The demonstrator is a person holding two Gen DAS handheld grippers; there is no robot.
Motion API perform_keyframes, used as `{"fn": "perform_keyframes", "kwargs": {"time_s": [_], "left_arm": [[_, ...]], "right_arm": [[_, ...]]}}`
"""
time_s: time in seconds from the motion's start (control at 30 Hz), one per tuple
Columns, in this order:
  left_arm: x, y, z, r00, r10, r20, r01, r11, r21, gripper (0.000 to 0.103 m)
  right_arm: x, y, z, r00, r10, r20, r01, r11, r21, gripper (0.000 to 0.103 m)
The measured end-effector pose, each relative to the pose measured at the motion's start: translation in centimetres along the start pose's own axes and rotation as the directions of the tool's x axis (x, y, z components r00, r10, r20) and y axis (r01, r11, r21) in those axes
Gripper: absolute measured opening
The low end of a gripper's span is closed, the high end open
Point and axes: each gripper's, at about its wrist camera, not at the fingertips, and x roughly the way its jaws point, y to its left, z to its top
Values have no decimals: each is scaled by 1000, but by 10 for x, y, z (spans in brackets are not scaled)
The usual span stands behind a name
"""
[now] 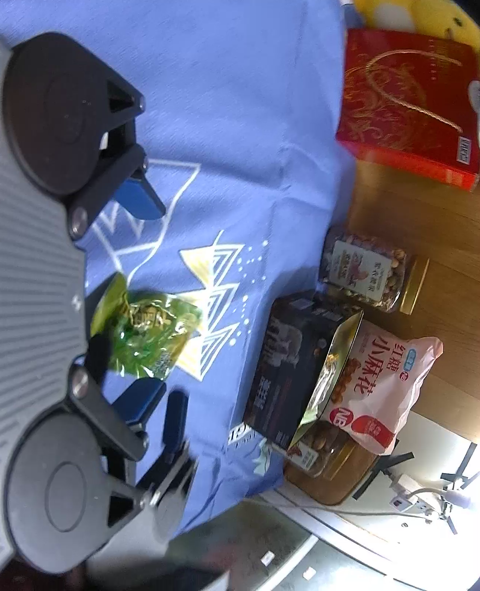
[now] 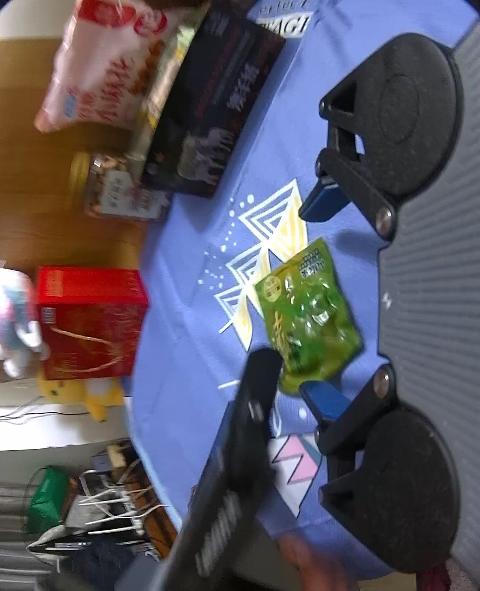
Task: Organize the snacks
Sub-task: 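Grasp the green candy packet with the left gripper, then carry the green packet into the tin box and open the left gripper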
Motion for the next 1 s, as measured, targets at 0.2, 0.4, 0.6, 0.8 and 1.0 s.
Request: {"fn": "perform_keyframes", "kwargs": {"time_s": [0.2,0.4,0.6,0.8,1.0], "left_arm": [[0,11,-4,998,-57,-31,55,996,-70,83],[12,3,-4,999,-38,-37,35,997,-75,83],[26,-18,5,983,-171,-69,165,982,-89,83],[58,-35,17,957,-260,-125,242,960,-141,73],[78,-53,29,939,-302,-162,283,950,-130,54]], "right_arm": [[10,-16,-3,998,70,1,-70,997,27,66],[-6,-15,-15,998,42,57,-47,995,90,55],[-22,-44,-33,995,5,104,-35,956,292,52],[-33,-74,-48,984,60,166,-135,865,484,51],[-41,-74,-45,983,1,182,-87,879,469,51]]}}
